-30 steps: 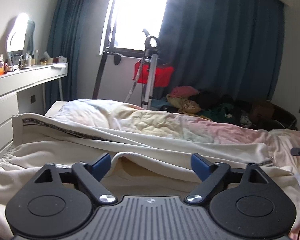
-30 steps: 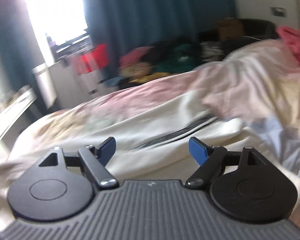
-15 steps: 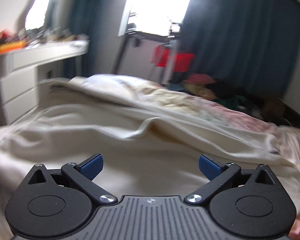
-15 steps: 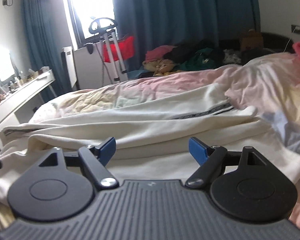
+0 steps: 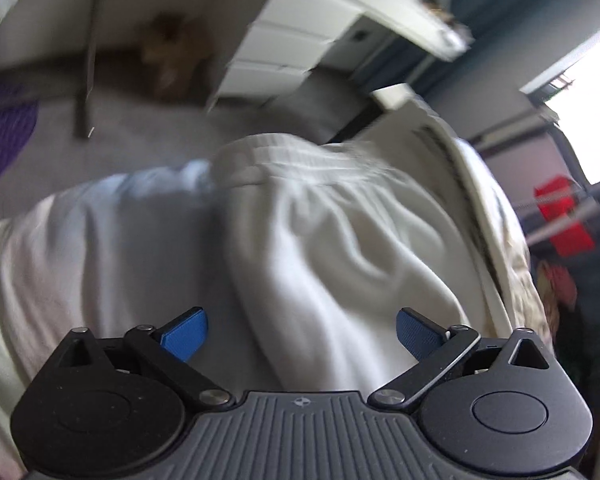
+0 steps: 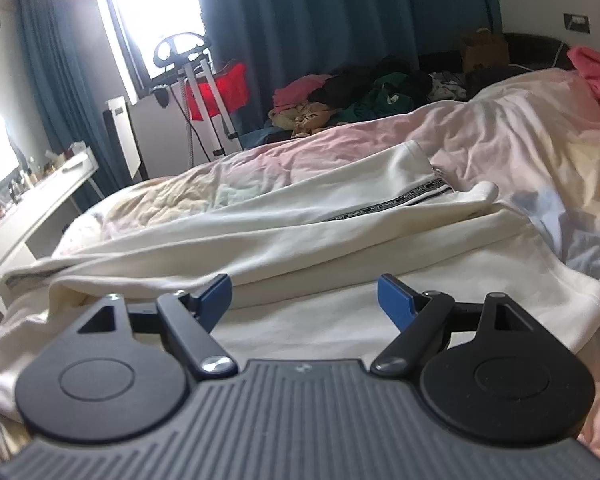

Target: Fold clothes

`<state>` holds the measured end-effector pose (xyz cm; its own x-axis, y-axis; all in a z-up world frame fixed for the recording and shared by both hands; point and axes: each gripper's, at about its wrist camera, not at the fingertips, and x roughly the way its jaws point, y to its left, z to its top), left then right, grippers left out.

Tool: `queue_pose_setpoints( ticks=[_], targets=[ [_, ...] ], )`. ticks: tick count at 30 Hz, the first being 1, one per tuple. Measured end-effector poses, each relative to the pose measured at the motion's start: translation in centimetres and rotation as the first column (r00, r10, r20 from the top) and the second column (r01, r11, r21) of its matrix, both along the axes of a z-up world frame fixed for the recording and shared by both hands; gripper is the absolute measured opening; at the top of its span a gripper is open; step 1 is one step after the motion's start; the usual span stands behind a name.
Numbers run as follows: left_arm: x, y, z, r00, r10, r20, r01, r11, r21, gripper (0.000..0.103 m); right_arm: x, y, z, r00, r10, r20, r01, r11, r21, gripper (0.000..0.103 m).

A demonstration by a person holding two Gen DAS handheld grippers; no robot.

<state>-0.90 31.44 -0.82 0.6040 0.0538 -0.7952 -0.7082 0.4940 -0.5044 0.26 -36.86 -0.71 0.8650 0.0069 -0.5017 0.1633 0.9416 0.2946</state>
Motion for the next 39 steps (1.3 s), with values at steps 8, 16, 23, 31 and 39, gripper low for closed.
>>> queue_pose_setpoints(
  ticks=[8,16,23,31,39],
  targets=[
    [0.1,4.0,-2.6,0.996,0.051,0.073,-0.041,0.989,-0.144,0.084,-2.9,-8.9,-0.7,0.959,-0.281,-0.027,0.279,0.925,0.26,0.082],
    [0.9,4.8,-4.2,0.987,0.024,0.16,0.008,0.981,-0.193,0.072,-4.3,-14.6,-5.0,0.835,-0.499,-0.231,0.53,0.843,0.095,0.082],
    [1.1,4.6,-4.4,0.984,0.04,0.175,-0.011,0.986,-0.166,0.048,-3.9,-15.2,-6.8,0.805,-0.511,-0.302,0.561,0.821,0.106,0.081],
    [-0.2,3.8,-3.2,0.971,0.061,0.232,-0.028,0.99,-0.14,0.027,-2.0,-14.5,-7.0,0.81,-0.473,-0.345,0.512,0.859,0.026,0.081],
    [0.0,3.7,-3.1,0.971,0.044,0.236,-0.007,0.988,-0.156,0.03,-2.0,-14.6,-7.5,0.806,-0.468,-0.363,0.514,0.857,0.039,0.081]
  ],
)
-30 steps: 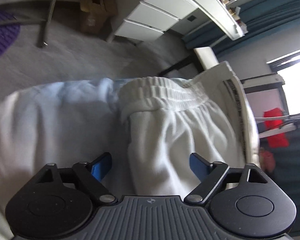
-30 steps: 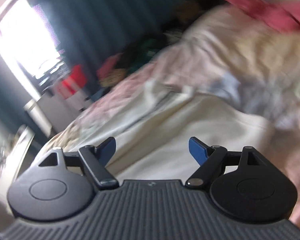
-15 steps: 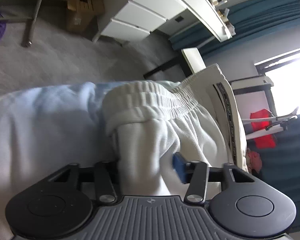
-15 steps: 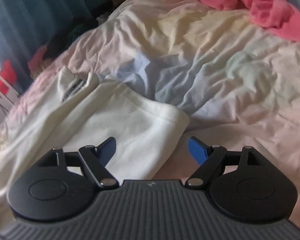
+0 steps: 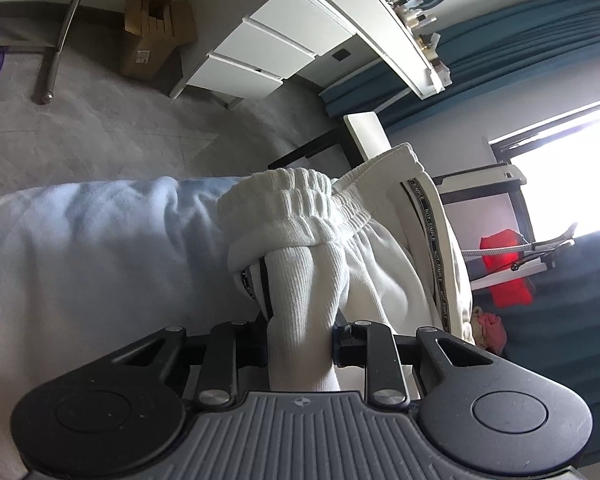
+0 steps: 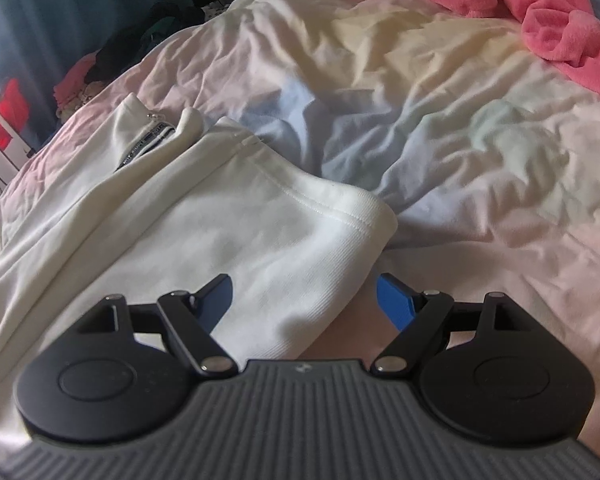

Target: Fold clothes

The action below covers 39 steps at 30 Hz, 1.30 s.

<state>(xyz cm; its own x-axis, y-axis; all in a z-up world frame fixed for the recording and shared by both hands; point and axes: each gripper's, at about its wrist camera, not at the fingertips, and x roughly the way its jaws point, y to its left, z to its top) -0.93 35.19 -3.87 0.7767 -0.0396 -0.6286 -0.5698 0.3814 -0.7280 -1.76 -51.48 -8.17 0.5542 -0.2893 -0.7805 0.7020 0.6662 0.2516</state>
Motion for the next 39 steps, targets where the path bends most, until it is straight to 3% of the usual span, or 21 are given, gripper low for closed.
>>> queue_pose_setpoints(
  ticks=[3,7,9,11,12,15,18,19,20,22,25,28,30,32,35,39],
  targets=[
    [0.5,0.0,-0.6,0.999,-0.042,-0.002,0.042,0.998,-0.041,0.047,0.0,0.2,0.1,1.0,0.011,0.007,-0.011,1.0,-0.001,0.081],
    [1.3,-0.5,-1.5,0.995,-0.099,-0.015,0.097,0.99,-0.099,0.047,-0.1,0.0,0.0,1.0,0.011,0.024,-0.012,1.0,0.022,0.081],
    [1.5,-0.5,-1.6,0.996,-0.089,-0.02,0.087,0.992,-0.086,0.038,-0.3,-0.4,-0.2,0.999,-0.005,0.041,0.003,0.999,0.054,0.081],
    [1.5,-0.4,-1.8,0.997,-0.074,-0.019,0.072,0.993,-0.091,0.027,-1.2,-1.4,-0.9,0.993,-0.066,0.097,0.05,0.986,0.158,0.081],
    [1.6,-0.3,-2.0,0.998,-0.064,-0.017,0.062,0.993,-0.095,0.016,-2.0,-2.2,-1.5,0.983,-0.118,0.142,0.082,0.968,0.238,0.081],
    [1.4,0.0,-2.2,0.999,-0.037,0.001,0.037,0.993,-0.109,0.01,-4.5,-4.2,-3.9,0.923,-0.306,0.234,0.171,0.87,0.463,0.081],
    [1.0,0.3,-1.8,0.998,-0.016,0.057,0.022,0.994,-0.106,0.009,-5.0,-4.6,-5.4,0.897,-0.367,0.247,0.19,0.824,0.534,0.069],
    [0.8,0.4,-1.6,0.997,-0.009,0.081,0.017,0.995,-0.103,0.009,-4.8,-4.7,-5.6,0.891,-0.376,0.253,0.192,0.819,0.54,0.059],
    [0.6,0.5,-1.3,0.994,-0.004,0.109,0.015,0.995,-0.101,0.009,-4.6,-4.8,-5.7,0.887,-0.383,0.257,0.194,0.815,0.547,0.036],
    [0.1,0.6,-0.7,0.987,0.006,0.159,0.009,0.996,-0.091,0.009,-4.2,-4.9,-5.9,0.879,-0.398,0.261,0.199,0.806,0.558,0.01],
    [-1.0,0.8,0.3,0.973,0.024,0.23,-0.003,0.996,-0.091,0.008,-4.7,-4.9,-4.9,0.861,-0.414,0.295,0.207,0.815,0.542,0.005],
    [-1.9,0.6,1.8,0.963,0.014,0.268,0.01,0.996,-0.088,0.008,-6.0,-4.2,-1.8,0.828,-0.396,0.397,0.185,0.861,0.474,0.005],
    [-1.7,1.0,2.6,0.959,0.014,0.282,0.019,0.993,-0.114,0.008,-5.7,-3.7,0.4,0.831,-0.354,0.429,0.171,0.896,0.409,0.005],
    [-0.5,1.4,3.7,0.96,0.001,0.28,0.035,0.992,-0.124,0.008,-4.2,-3.6,2.2,0.85,-0.313,0.424,0.159,0.919,0.36,0.005],
    [3.0,1.6,6.4,0.96,-0.036,0.277,0.065,0.993,-0.096,0.008,-1.0,-4.4,4.6,0.851,-0.298,0.431,0.147,0.926,0.349,0.005],
    [9.7,1.1,9.8,0.957,-0.061,0.282,0.076,0.996,-0.043,0.008,6.0,-4.5,8.2,0.86,-0.239,0.45,0.133,0.958,0.254,0.005]
  ],
)
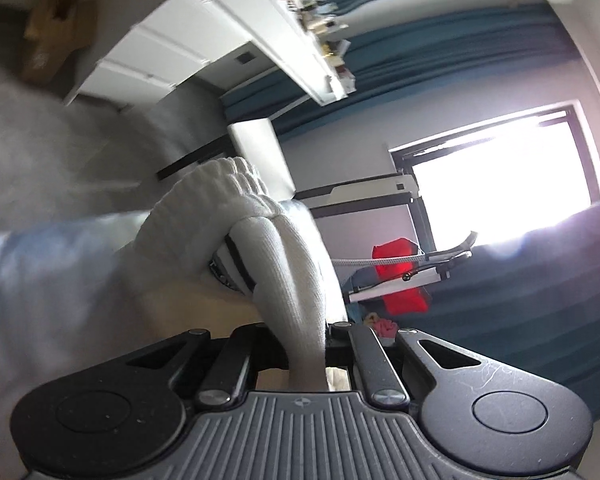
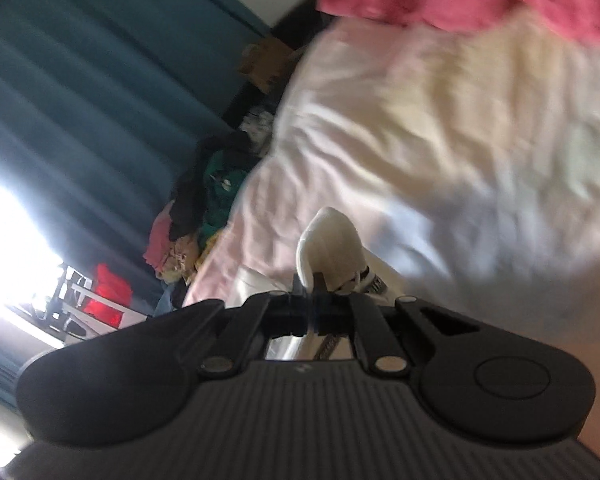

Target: Fold clothes

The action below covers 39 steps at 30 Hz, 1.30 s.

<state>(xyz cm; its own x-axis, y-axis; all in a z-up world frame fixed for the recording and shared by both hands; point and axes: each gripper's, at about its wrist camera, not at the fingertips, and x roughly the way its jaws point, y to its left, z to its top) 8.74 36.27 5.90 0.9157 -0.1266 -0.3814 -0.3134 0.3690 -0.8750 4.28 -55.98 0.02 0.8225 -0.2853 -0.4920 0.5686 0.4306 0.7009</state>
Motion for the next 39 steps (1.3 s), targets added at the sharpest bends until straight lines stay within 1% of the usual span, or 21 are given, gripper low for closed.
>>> queue_pose_setpoints(
  ticks=[2,4,6,8,10,12,14,16,18,20,22,24,27,28,29,30,31,32,34,36,39],
  targets=[
    [4.3,-0.3,0.6,1.0,0.017,0.02,-0.017,1.0,-0.014,0.009,4.8,0.1,1.3,1.0,0.008,-0.015,-0.009,0.998,-0.057,0.005],
    [8.8,-1.4,0.8,1.0,0.031,0.001,-0.031,0.999,0.039,0.009,9.9,0.3,1.8,0.999,0.015,-0.046,-0.021,0.991,-0.135,0.005],
    [13.5,-2.4,0.4,0.999,0.045,-0.024,-0.043,0.996,0.084,0.009,15.4,0.8,1.6,0.995,0.007,-0.103,-0.029,0.976,-0.215,0.005],
    [17.5,-2.9,-1.0,0.997,0.045,-0.064,-0.037,0.993,0.111,0.01,19.6,0.8,0.3,0.99,-0.001,-0.141,-0.035,0.967,-0.251,0.005],
    [21.1,-3.3,-2.7,0.993,0.039,-0.112,-0.024,0.99,0.138,0.01,23.4,0.6,-2.1,0.981,-0.011,-0.194,-0.039,0.967,-0.253,0.005],
    [24.5,-3.6,-4.5,0.987,0.036,-0.16,-0.009,0.987,0.162,0.01,26.2,0.5,-4.6,0.969,-0.013,-0.246,-0.049,0.968,-0.247,0.005],
    [26.6,-3.6,-6.3,0.978,0.03,-0.204,0.003,0.987,0.161,0.011,28.2,0.4,-6.9,0.959,0.001,-0.284,-0.078,0.962,-0.261,0.005],
    [27.8,-3.6,-7.4,0.975,0.012,-0.222,0.023,0.988,0.154,0.012,29.3,0.5,-8.5,0.953,0.005,-0.304,-0.089,0.96,-0.264,0.006],
    [28.7,-3.6,-8.1,0.97,-0.011,-0.243,0.052,0.985,0.163,0.016,29.8,0.2,-9.5,0.952,0.013,-0.306,-0.095,0.962,-0.256,0.006],
    [29.2,-3.8,-8.1,0.968,-0.026,-0.249,0.073,0.98,0.184,0.019,30.0,0.2,-10.1,0.955,0.018,-0.296,-0.093,0.967,-0.238,0.007],
    [28.8,-4.1,-7.9,0.97,-0.038,-0.242,0.09,0.974,0.207,0.024,29.9,0.2,-10.2,0.959,0.026,-0.283,-0.092,0.971,-0.222,0.008],
    [27.5,-4.5,-7.5,0.97,-0.039,-0.24,0.101,0.963,0.249,0.038,29.2,0.4,-9.8,0.964,0.052,-0.259,-0.11,0.97,-0.216,0.009],
    [24.2,-5.6,-6.7,0.975,-0.026,-0.219,0.102,0.934,0.344,0.052,27.2,0.8,-9.1,0.973,0.097,-0.207,-0.14,0.969,-0.204,0.01],
    [23.0,-6.0,-6.4,0.98,-0.026,-0.2,0.097,0.929,0.357,0.054,26.1,0.9,-8.9,0.978,0.112,-0.179,-0.144,0.973,-0.18,0.014],
    [21.8,-6.4,-6.2,0.984,-0.033,-0.178,0.096,0.927,0.361,0.058,25.1,1.1,-8.7,0.981,0.126,-0.149,-0.149,0.977,-0.153,0.025],
    [20.7,-6.7,-6.0,0.986,-0.041,-0.162,0.098,0.927,0.362,0.062,23.9,1.3,-8.7,0.982,0.145,-0.118,-0.159,0.98,-0.116,0.033],
    [19.8,-7.1,-5.8,0.986,-0.048,-0.159,0.103,0.928,0.359,0.063,22.8,1.5,-8.6,0.983,0.161,-0.088,-0.168,0.982,-0.083,0.051],
    [18.7,-7.4,-5.7,0.986,-0.054,-0.156,0.107,0.93,0.353,0.063,21.6,1.8,-8.5,0.983,0.168,-0.067,-0.173,0.983,-0.067,0.063],
    [16.3,-7.7,-5.6,0.989,-0.058,-0.137,0.102,0.936,0.338,0.065,19.3,2.5,-8.3,0.983,0.181,-0.027,-0.182,0.983,-0.036,0.064],
    [13.8,-8.1,-5.6,0.991,-0.063,-0.117,0.098,0.941,0.323,0.072,17.0,3.1,-8.1,0.981,0.192,-0.004,-0.192,0.981,-0.004,0.066],
    [10.7,-8.1,-6.2,0.993,-0.047,-0.112,0.078,0.955,0.286,0.076,13.6,3.8,-8.3,0.975,0.217,0.055,-0.22,0.973,0.065,0.066]
  ],
)
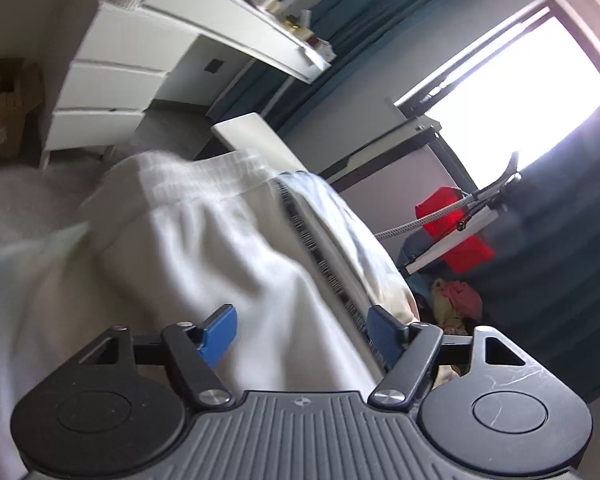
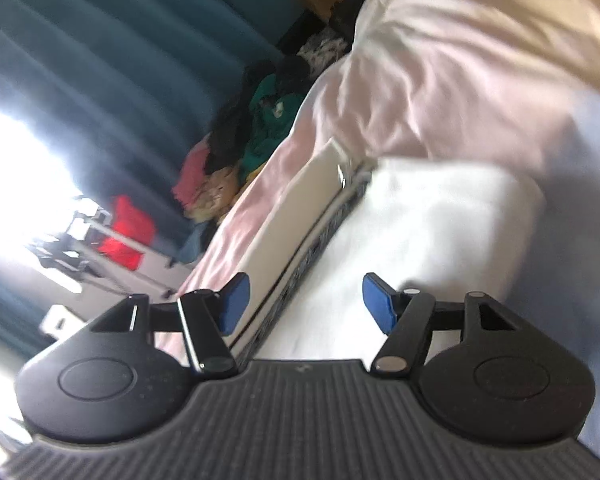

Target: Fold clothes

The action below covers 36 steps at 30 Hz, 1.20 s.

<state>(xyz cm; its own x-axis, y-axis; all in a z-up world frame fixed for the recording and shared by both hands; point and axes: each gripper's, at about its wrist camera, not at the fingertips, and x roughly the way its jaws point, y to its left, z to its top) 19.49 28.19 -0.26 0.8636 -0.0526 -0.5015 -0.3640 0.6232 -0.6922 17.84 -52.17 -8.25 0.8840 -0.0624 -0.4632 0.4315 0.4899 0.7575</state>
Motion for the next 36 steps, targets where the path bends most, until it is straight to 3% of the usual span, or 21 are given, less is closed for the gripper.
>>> queue_pose_setpoints(
  ticks=[4,11,14,17,19,21,22,24,27,30,36],
  targets=[
    [-2.4,0.8,-1.5,0.999,0.017,-0.04,-0.02,0.996,-0.082,0.076,-3.6,0.8,-1.1,0.999,0.034,0.014,-0.035,0.997,0.072,0.066],
    [-1.1,1.7,-6.1,0.996,0.053,-0.065,-0.066,0.974,-0.218,0.076,-4.3,0.6,-5.1,0.994,0.061,-0.094,-0.045,0.985,0.169,0.065],
    [0.4,1.9,-6.2,0.995,0.092,-0.032,-0.097,0.98,-0.176,0.076,-2.7,0.2,-6.0,0.997,0.05,-0.056,-0.041,0.987,0.155,0.065],
    [2.8,2.0,-5.5,0.991,0.13,0.002,-0.13,0.988,-0.088,0.068,-1.0,-0.6,-6.5,1.0,0.003,-0.029,0.0,0.994,0.109,0.059],
    [3.4,2.6,-5.6,0.988,0.154,0.016,-0.151,0.983,-0.105,0.054,0.2,-1.5,-6.9,0.999,-0.036,-0.025,0.039,0.994,0.098,0.051],
    [3.6,3.3,-5.8,0.984,0.176,0.025,-0.171,0.976,-0.134,0.028,1.2,-2.4,-7.1,0.998,-0.057,-0.026,0.059,0.995,0.078,0.035],
    [3.7,3.6,-5.9,0.982,0.186,0.028,-0.18,0.972,-0.149,0.024,1.4,-2.7,-7.2,0.998,-0.061,-0.029,0.063,0.996,0.06,0.027],
    [3.8,4.2,-6.0,0.978,0.207,0.037,-0.197,0.964,-0.18,0.014,1.8,-2.9,-7.4,0.997,-0.078,-0.027,0.08,0.995,0.054,0.021],
    [2.9,5.0,-4.7,0.974,0.216,0.06,-0.197,0.952,-0.233,0.01,1.5,-2.9,-6.8,0.994,-0.105,-0.02,0.106,0.992,0.066,0.017],
    [1.3,5.2,-3.4,0.974,0.203,0.101,-0.176,0.958,-0.228,0.009,0.0,-2.9,-5.6,0.991,-0.129,0.015,0.128,0.989,0.073,0.015],
    [-4.9,6.6,-1.4,0.976,0.179,0.121,-0.142,0.954,-0.263,0.009,-4.2,-2.6,-2.9,0.988,-0.136,0.068,0.13,0.988,0.086,0.014]
  ],
)
